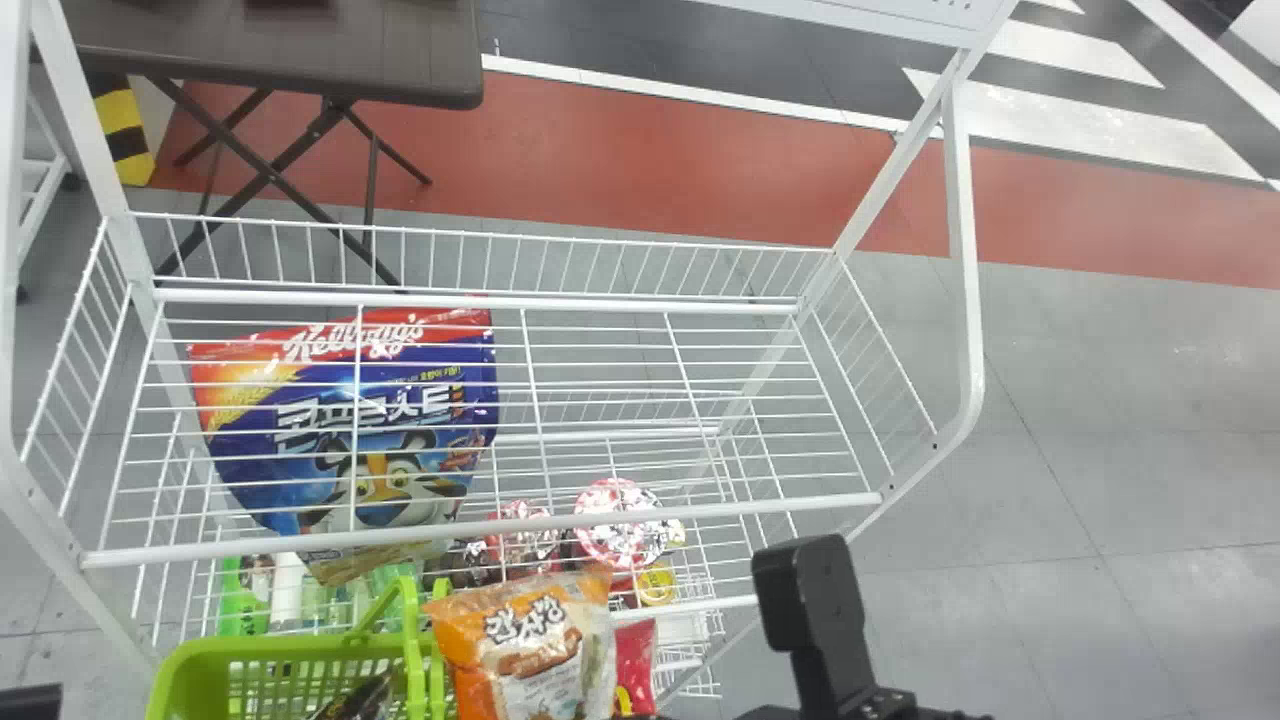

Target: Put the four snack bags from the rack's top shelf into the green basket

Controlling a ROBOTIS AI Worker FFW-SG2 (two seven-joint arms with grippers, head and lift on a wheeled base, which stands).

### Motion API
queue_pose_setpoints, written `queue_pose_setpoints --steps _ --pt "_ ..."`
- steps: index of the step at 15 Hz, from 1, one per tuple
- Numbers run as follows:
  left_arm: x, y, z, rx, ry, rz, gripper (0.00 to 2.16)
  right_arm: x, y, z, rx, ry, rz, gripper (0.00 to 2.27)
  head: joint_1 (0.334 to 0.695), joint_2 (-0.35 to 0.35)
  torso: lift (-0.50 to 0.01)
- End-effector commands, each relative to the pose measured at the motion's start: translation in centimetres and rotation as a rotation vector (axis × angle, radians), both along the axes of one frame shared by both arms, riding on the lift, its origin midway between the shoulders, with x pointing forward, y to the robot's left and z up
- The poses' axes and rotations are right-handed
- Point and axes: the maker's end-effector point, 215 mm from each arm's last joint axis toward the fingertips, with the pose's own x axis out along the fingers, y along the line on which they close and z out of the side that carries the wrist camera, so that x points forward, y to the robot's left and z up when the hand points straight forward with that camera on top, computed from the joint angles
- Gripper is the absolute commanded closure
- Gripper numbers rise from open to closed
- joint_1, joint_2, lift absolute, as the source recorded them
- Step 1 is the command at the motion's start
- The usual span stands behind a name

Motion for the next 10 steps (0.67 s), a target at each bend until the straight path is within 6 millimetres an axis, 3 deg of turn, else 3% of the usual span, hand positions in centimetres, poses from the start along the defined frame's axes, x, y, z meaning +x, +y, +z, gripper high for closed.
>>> queue_pose_setpoints --steps 1,7,10 --pt "-0.1 -0.1 0.2 -0.003 -0.002 0.000 2.15 -0.9 0.7 -1.0 -0.020 0.026 0.022 2.22 0.695 -0.350 0.000" --pt "-0.4 -0.1 0.4 -0.004 -0.003 -0.001 2.15 -1.9 0.1 -3.2 -0.128 0.042 0.085 2.22 0.695 -0.350 0.000" --pt "-0.6 -0.2 0.6 -0.007 -0.004 -0.003 2.15 -1.9 -1.3 -4.1 -0.205 0.040 0.088 2.22 0.695 -0.350 0.000"
